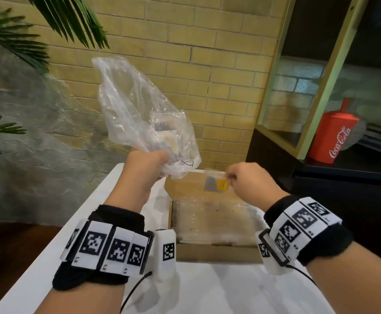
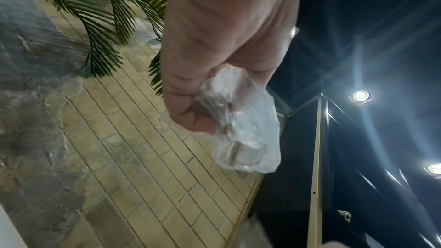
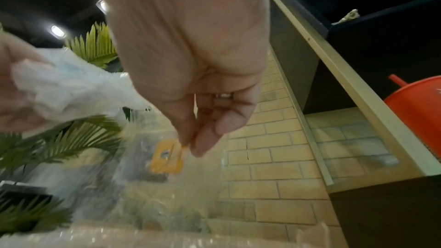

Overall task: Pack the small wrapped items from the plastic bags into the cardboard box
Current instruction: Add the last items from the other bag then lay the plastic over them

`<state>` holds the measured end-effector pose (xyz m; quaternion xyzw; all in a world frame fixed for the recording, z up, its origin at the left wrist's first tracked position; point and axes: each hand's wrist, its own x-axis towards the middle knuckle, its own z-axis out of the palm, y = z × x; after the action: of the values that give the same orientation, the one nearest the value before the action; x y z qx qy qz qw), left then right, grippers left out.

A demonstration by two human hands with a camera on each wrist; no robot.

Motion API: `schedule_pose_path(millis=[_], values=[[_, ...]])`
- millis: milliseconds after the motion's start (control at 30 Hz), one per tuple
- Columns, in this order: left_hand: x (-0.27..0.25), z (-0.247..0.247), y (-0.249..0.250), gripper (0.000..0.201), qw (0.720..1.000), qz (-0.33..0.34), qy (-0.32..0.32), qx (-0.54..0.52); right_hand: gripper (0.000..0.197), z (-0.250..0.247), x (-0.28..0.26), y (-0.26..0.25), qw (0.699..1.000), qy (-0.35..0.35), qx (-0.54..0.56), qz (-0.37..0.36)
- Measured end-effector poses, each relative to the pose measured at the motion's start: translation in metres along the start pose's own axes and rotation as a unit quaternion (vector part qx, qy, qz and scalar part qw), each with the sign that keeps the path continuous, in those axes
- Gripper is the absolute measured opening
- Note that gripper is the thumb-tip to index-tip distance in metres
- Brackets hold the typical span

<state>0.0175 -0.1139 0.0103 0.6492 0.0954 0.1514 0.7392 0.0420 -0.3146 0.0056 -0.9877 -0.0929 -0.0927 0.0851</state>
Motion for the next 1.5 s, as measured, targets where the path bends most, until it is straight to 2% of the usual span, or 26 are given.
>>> schedule_pose_path(millis=[100,167,233,367,433,500,567,600,667,733,767,833,900,967,1033,1133,1167,1233,1267,1333,1400,1500], values=[[-0.002,0.003,0.000,0.013,1.000,0.001,-0.011,0.007,0.044,0.013,0.003,0.003,0.992,-0.123,-0.038,0.018],[-0.003,0.004,0.000,0.012,1.000,0.006,-0.016,0.011,0.052,0.017,0.004,0.005,0.986,-0.162,-0.038,0.020],[-0.003,0.004,-0.001,0.006,1.000,0.009,-0.020,0.012,0.052,0.019,0.004,0.007,0.989,-0.144,-0.018,0.020],[-0.002,0.004,-0.001,0.013,0.999,0.010,-0.025,0.017,0.028,0.016,0.000,0.003,0.997,-0.069,-0.029,-0.006],[-0.002,0.003,-0.001,0.013,1.000,0.006,-0.024,0.018,0.024,0.012,-0.003,0.002,0.998,-0.050,-0.036,-0.007],[-0.001,0.003,-0.002,0.013,1.000,0.007,-0.023,0.019,0.027,0.010,-0.002,0.003,0.995,-0.081,-0.051,-0.001],[0.000,0.004,-0.003,0.014,1.000,0.007,-0.024,0.018,0.038,0.013,-0.001,0.005,0.987,-0.149,-0.066,0.012],[0.000,0.004,-0.003,0.014,1.000,0.007,-0.025,0.018,0.044,0.016,-0.001,0.006,0.985,-0.160,-0.063,0.016],[-0.001,0.005,-0.003,0.009,0.999,0.006,-0.033,0.015,0.049,0.020,-0.003,0.008,0.992,-0.119,-0.038,0.016],[-0.001,0.005,-0.004,0.016,0.999,0.008,-0.036,0.012,0.048,0.022,-0.006,0.007,0.997,-0.069,-0.014,0.016],[-0.001,0.006,-0.004,0.019,0.999,0.008,-0.037,0.012,0.049,0.022,-0.009,0.007,0.997,-0.079,-0.013,0.009],[-0.002,0.006,-0.004,0.015,0.999,0.008,-0.039,0.011,0.060,0.025,-0.015,0.006,0.983,-0.179,-0.038,-0.022],[-0.004,0.007,-0.003,0.022,0.999,0.007,-0.049,0.009,0.071,0.028,-0.025,0.004,0.952,-0.294,-0.063,-0.051],[-0.005,0.008,-0.003,0.030,0.998,0.011,-0.056,0.006,0.075,0.027,-0.034,0.003,0.937,-0.340,-0.065,-0.051],[-0.004,0.008,-0.004,0.026,0.998,0.011,-0.058,0.008,0.073,0.020,-0.040,0.003,0.933,-0.347,-0.080,-0.055],[-0.004,0.008,-0.005,0.027,0.997,0.010,-0.071,0.011,0.066,0.003,-0.041,0.004,0.948,-0.307,-0.042,-0.071],[-0.005,0.008,-0.005,0.029,0.997,0.011,-0.077,0.013,0.063,-0.003,-0.039,0.003,0.963,-0.262,0.005,-0.065],[-0.007,0.009,-0.003,0.041,0.996,0.010,-0.086,0.022,0.056,-0.013,-0.038,0.001,0.983,-0.108,0.140,-0.041],[-0.009,0.010,-0.003,0.049,0.996,0.008,-0.089,0.026,0.052,-0.018,-0.038,-0.002,0.975,-0.018,0.218,-0.034],[-0.013,0.013,-0.003,0.053,0.994,0.012,-0.105,0.033,0.045,-0.025,-0.039,-0.009,0.931,0.113,0.345,-0.039],[-0.017,0.016,-0.004,0.048,0.991,0.021,-0.123,0.041,0.042,-0.028,-0.040,-0.019,0.903,0.151,0.399,-0.053],[-0.023,0.020,-0.004,0.050,0.986,0.044,-0.154,0.045,0.042,-0.023,-0.033,-0.029,0.916,0.131,0.376,-0.047]])
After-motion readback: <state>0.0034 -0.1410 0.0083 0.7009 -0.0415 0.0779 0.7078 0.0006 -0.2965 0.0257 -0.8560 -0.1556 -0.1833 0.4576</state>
